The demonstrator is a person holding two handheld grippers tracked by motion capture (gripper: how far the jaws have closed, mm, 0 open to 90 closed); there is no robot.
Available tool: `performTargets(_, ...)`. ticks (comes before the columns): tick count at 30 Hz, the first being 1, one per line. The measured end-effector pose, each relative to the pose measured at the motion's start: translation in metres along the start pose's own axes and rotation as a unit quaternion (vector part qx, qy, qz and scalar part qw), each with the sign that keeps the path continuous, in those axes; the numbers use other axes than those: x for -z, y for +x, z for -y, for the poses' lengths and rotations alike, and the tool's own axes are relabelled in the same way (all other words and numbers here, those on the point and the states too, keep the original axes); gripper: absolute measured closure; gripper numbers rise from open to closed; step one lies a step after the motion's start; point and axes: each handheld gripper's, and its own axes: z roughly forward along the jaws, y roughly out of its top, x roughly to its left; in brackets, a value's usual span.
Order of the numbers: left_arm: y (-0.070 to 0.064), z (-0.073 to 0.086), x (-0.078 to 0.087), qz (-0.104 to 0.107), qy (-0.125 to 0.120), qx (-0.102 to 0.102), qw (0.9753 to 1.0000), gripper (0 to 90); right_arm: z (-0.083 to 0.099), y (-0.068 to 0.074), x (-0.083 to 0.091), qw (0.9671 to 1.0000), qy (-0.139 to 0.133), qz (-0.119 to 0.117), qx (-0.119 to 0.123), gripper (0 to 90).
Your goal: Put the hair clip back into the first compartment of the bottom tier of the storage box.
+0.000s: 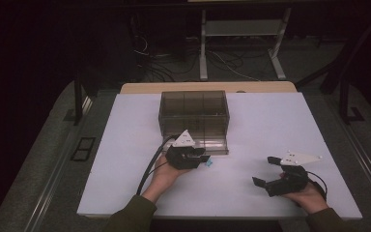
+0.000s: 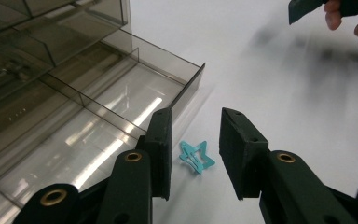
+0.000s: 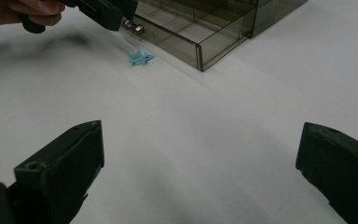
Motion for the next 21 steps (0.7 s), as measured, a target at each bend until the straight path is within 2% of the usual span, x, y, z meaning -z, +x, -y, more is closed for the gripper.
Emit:
performTargets(2, -0.001, 0.0, -0.002, -0.001, -0.002, 0.004, 1.0, 63.7, 0.0, 0.0, 0.0, 1.0, 0.0, 0.0, 0.001, 0.4)
performTargets(11, -0.002, 0.001, -0.015, 0.004, 0.019, -0.002, 0.9998, 64.6, 0.0, 0.0, 0.0, 1.0, -0.001, 0.0, -0.001, 0.4)
performTargets(21, -0.004, 0.003, -0.022, -0.005, 0.032, -0.006, 0.9994, 68.1, 0.0, 0.0, 0.0, 1.0, -0.001, 0.0, 0.0, 0.4)
